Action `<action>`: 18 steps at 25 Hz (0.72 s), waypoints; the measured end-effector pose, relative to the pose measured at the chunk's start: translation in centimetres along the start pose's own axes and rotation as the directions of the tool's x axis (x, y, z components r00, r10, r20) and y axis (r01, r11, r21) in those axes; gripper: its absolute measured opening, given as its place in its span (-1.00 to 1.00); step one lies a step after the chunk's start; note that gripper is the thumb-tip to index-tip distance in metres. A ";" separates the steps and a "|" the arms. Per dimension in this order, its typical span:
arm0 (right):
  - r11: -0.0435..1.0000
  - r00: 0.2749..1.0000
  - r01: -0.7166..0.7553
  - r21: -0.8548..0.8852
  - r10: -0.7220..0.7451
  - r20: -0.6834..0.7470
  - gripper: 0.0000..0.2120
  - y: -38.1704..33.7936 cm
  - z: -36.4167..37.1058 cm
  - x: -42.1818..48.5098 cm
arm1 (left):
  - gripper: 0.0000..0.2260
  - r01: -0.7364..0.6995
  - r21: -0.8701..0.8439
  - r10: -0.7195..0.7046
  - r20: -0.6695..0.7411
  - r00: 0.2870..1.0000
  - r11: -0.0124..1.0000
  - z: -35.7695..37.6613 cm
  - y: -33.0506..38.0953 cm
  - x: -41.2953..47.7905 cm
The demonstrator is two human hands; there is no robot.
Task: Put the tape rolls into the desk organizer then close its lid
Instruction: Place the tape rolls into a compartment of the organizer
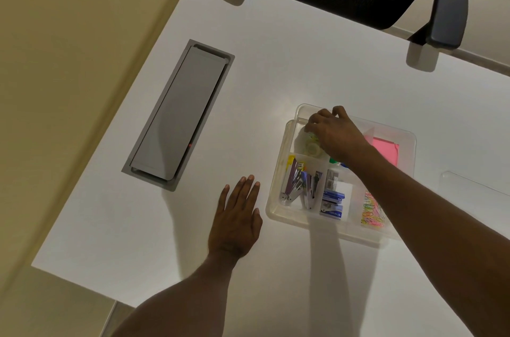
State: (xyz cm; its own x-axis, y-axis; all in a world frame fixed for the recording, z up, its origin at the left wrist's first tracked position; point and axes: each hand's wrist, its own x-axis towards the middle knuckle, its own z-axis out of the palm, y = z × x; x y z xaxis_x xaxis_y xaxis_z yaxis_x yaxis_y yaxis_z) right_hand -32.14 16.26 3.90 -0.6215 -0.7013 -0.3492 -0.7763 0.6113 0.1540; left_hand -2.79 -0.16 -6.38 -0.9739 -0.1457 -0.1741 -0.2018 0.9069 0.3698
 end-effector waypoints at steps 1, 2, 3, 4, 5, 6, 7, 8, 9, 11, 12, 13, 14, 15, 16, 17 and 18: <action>1.000 1.000 -0.007 -0.025 0.006 -0.018 -0.60 -0.2 0.0 -0.1 | -0.44 0.000 0.001 0.000 -0.002 1.000 1.000 0.1 0.0 0.0; 0.999 0.999 -0.016 -0.047 0.014 -0.040 -0.63 -0.3 0.1 -0.3 | -0.44 0.002 0.002 -0.002 -0.002 1.000 1.000 0.2 -0.1 0.0; 0.997 0.998 -0.026 -0.070 0.021 -0.063 -0.65 -0.5 0.1 -0.4 | -0.44 0.003 0.004 -0.003 -0.003 1.000 1.000 0.3 -0.1 0.0; 0.995 0.997 -0.038 -0.089 0.031 -0.076 -0.67 -0.7 0.0 -0.6 | -0.44 0.002 0.008 -0.002 -0.004 1.000 1.000 0.4 -0.2 0.0; 0.994 0.996 -0.049 -0.102 0.042 -0.079 -0.68 -0.8 0.0 -0.6 | -0.44 0.001 0.011 -0.001 -0.007 1.000 1.000 0.5 -0.2 0.0; 0.993 0.996 -0.056 -0.104 0.048 -0.074 -0.67 -0.9 -0.1 -0.6 | -0.44 0.000 0.011 0.000 -0.011 1.000 1.000 0.6 -0.3 0.0; 0.994 0.997 -0.054 -0.094 0.048 -0.060 -0.66 -0.9 -0.1 -0.6 | -0.45 -0.001 0.011 0.001 -0.015 1.000 1.000 0.8 -0.3 0.0; 0.996 0.998 -0.044 -0.076 0.041 -0.045 -0.63 -0.9 -0.1 -0.6 | -0.45 -0.002 0.013 0.003 -0.021 1.000 1.000 0.9 -0.4 0.0; 0.998 0.999 -0.032 -0.060 0.030 -0.035 -0.60 -0.9 -0.1 -0.7 | -0.45 -0.004 0.016 0.005 -0.026 1.000 1.000 1.0 -0.5 -0.1; 0.999 0.999 -0.018 -0.041 0.016 -0.050 -0.55 -0.8 -0.2 -0.8 | -0.44 -0.006 0.021 0.007 -0.033 0.999 1.000 1.2 -0.6 -0.1; 1.000 0.997 -0.017 -0.025 0.016 -0.072 -0.55 -0.8 -0.4 -1.0 | -0.44 -0.005 0.023 0.006 -0.034 0.999 1.000 1.3 -0.6 -0.1; 1.000 0.996 -0.010 0.004 0.011 -0.089 -0.57 -0.9 -0.5 -1.1 | -0.44 -0.005 0.026 0.006 -0.033 0.999 1.000 1.3 -0.6 -0.1; 0.999 0.996 0.018 0.038 -0.015 -0.093 -0.61 -1.1 -0.5 -1.3 | -0.44 -0.006 0.028 0.007 -0.032 0.999 1.000 1.3 -0.7 -0.1; 0.996 0.995 0.068 0.063 -0.063 -0.076 -0.64 -1.3 -0.6 -1.4 | -0.44 -0.007 0.027 0.008 -0.033 0.999 1.000 1.4 -0.7 -0.1; 0.990 0.992 0.123 0.073 -0.120 -0.045 -0.67 -1.5 -0.6 -1.5 | -0.44 -0.006 0.024 0.007 -0.034 0.999 1.000 1.4 -0.7 -0.1; 0.983 0.986 0.168 0.072 -0.168 -0.013 -0.69 -1.5 -0.5 -1.6 | -0.44 -0.005 0.021 0.006 -0.035 0.999 1.000 1.4 -0.7 -0.1; 0.979 0.981 0.191 0.066 -0.192 0.008 -0.70 -1.3 -0.4 -1.6 | -0.44 -0.005 0.022 0.006 -0.036 0.999 1.000 1.4 -0.7 -0.1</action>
State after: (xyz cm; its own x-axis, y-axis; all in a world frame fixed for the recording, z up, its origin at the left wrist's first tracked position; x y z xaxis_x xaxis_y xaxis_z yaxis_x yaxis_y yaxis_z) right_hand -30.16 16.41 4.62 -0.4601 -0.8026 -0.3796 -0.8719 0.4891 0.0229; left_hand -2.43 -0.19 -7.93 -0.9781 -0.1548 -0.1391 -0.1948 0.9161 0.3505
